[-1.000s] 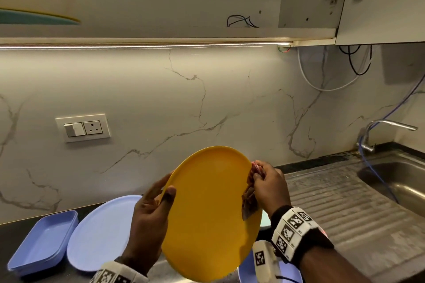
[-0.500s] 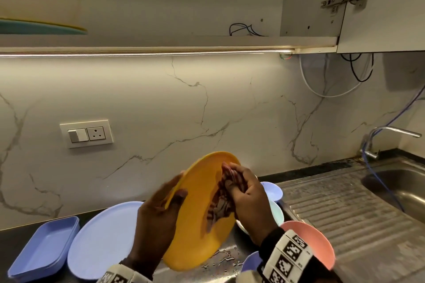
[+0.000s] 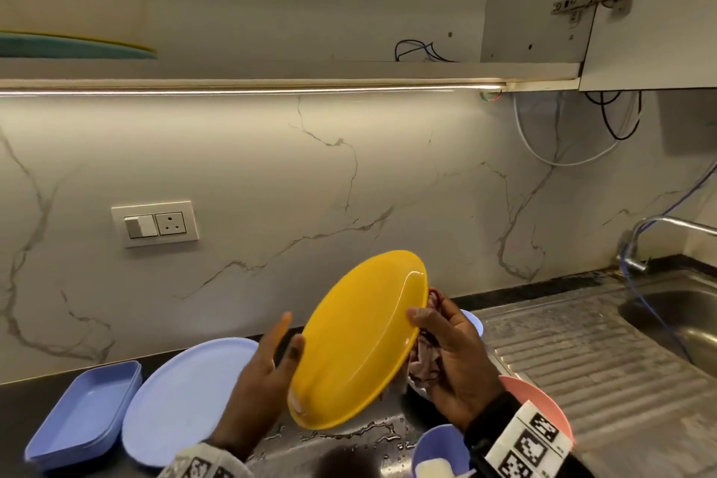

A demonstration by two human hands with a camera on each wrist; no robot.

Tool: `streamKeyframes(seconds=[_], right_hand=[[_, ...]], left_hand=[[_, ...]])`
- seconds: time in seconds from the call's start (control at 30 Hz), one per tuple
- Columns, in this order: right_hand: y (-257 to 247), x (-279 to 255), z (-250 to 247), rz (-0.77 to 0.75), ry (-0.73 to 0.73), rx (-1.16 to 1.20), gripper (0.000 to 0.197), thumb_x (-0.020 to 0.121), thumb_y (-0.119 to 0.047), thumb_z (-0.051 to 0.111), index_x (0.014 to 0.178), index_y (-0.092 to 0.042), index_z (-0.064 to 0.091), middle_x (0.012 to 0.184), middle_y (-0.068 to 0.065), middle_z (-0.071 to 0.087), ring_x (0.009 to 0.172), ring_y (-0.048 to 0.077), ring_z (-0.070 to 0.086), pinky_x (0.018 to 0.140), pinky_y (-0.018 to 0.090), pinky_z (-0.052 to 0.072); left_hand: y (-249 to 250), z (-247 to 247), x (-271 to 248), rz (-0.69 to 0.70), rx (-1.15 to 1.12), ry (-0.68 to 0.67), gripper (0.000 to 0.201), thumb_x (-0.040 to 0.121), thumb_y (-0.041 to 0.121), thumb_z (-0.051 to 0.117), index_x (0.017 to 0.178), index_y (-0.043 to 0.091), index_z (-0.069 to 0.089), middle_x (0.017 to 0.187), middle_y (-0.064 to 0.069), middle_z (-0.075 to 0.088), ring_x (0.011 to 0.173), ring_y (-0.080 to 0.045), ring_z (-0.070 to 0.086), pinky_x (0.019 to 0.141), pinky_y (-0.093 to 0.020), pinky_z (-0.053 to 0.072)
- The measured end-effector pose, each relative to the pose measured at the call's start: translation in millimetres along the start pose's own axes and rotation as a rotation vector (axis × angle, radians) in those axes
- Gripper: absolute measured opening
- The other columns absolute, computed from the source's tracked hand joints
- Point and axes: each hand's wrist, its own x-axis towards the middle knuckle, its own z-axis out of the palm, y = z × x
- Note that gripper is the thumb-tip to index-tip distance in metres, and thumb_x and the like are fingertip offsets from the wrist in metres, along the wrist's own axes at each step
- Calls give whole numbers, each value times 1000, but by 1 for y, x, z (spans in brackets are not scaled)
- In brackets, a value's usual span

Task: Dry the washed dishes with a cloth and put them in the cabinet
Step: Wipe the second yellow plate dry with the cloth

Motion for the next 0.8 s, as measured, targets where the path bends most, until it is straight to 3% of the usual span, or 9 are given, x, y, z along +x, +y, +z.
streamKeyframes(seconds=[0.1,0.17,0.27,0.33,0.47,0.53,0.67,0.73,0.8], right_hand=[[-5,-6,-6,14,-70,3,47,85,-6,67,130,-5,53,127,25,63,116,49,59,93,62,51],[-4,-7,-13,56,-83,4,61,78,-14,72,135,-5,50,132,27,59,122,52,53,91,60,53],[-4,-4,-25,112,-79,22,68,76,-18,74,138,-7,48,137,30,53,127,56,46,84,58,55],[-5,-5,-32,115,-35,-9,65,78,-16,74,137,-6,48,136,29,54,123,56,50,83,57,55],[-8,-6,-39,84,42,-160,37,90,-6,61,127,-8,56,120,20,68,103,40,68,75,47,60],[-7,-4,-42,44,102,-270,33,90,-5,61,122,-12,58,113,16,72,96,35,72,69,42,61],[-5,9,-53,-128,310,-556,37,88,-6,69,121,-17,60,112,15,71,98,31,71,84,47,59],[-15,13,-49,-186,332,-674,39,90,-4,65,124,-21,58,113,10,68,95,25,69,71,32,59],[-25,17,-37,-221,242,-754,44,90,2,58,125,-24,52,113,7,63,88,18,66,59,19,53]], left_hand=[[-3,-13,7,-293,-320,33,48,95,52,46,133,24,51,141,-1,49,126,-30,50,105,-51,44],[-9,-19,10,-380,-508,12,52,95,48,55,137,18,50,138,-4,55,118,-33,59,98,-54,50],[-21,-27,13,-340,-558,49,91,73,59,76,146,14,45,144,-11,55,125,-35,57,101,-57,49],[-22,-32,11,-301,-630,99,100,68,57,83,148,13,42,145,-13,54,126,-36,57,97,-57,52],[-14,-37,7,-242,-796,-21,57,84,34,63,136,12,55,129,-15,67,109,-40,68,74,-51,60],[-9,-38,4,-248,-883,-98,46,87,28,58,132,18,57,124,-15,70,104,-41,70,71,-55,60],[-7,-45,1,-204,-930,-70,37,94,16,52,127,31,59,111,-7,76,93,-38,73,63,-56,60],[-4,-46,-2,-166,-883,-63,36,90,16,63,121,35,59,106,-3,77,92,-36,73,61,-54,60],[-2,-44,-4,-132,-809,-81,64,69,28,89,126,35,59,116,-6,73,99,-38,72,67,-56,60]])
